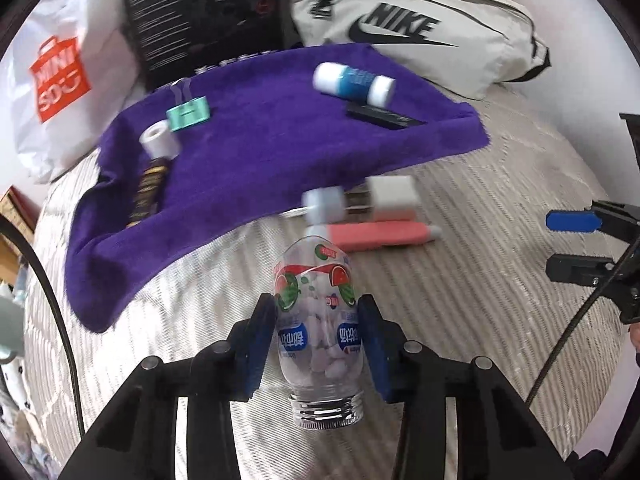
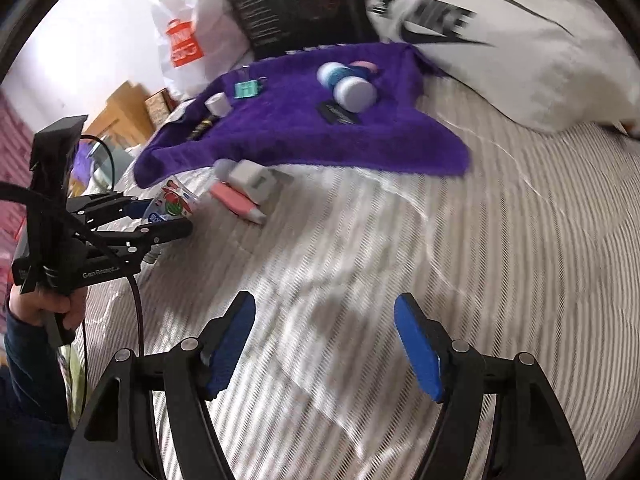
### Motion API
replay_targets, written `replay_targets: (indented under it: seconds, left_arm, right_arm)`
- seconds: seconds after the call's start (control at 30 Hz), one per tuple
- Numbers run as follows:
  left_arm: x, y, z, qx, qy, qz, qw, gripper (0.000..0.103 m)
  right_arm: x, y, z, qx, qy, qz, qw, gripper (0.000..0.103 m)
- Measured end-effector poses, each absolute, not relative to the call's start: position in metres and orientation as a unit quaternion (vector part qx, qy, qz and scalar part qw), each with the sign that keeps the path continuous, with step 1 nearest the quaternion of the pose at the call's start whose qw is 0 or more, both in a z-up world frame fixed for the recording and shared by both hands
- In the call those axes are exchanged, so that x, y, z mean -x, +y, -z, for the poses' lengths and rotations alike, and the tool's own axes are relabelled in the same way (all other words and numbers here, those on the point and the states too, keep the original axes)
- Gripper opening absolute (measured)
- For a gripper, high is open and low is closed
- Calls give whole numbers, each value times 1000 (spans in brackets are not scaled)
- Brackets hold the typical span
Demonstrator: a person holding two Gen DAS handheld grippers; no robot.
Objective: Organize rigid objects
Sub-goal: 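Grasp the white charger plug with the right tool while the left tool holds the candy bottle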
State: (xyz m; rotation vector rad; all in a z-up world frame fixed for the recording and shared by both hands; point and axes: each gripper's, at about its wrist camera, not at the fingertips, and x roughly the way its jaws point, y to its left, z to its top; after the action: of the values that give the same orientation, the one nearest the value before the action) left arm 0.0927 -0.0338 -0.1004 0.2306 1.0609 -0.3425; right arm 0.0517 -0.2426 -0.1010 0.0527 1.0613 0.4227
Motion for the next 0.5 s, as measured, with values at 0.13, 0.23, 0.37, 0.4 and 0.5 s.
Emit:
replay_targets:
  seconds: [0.13,0.23,0.37,0.4,0.5]
  left_arm:
    - [-94,-13,102,-99,507,142,844,40]
    - [-93,-1,103,-93,509,132,845,40]
    - [-92,8,106,-85,512,124,846,40]
    - [-93,11,107,-78,512,121,847,40]
    - [-94,16,107,-64,510,121,849,40]
  right_arm:
    - [-69,-217,98,2,491,-233,839,71]
    - [-84,-201,96,15,481,-254,839,68]
    - [-106,-182,93,39,465,-271,842,64]
    - [-111,-177,94,50,464,-276,840,62]
    - [-124,-165,98,85,463,-284,835,51]
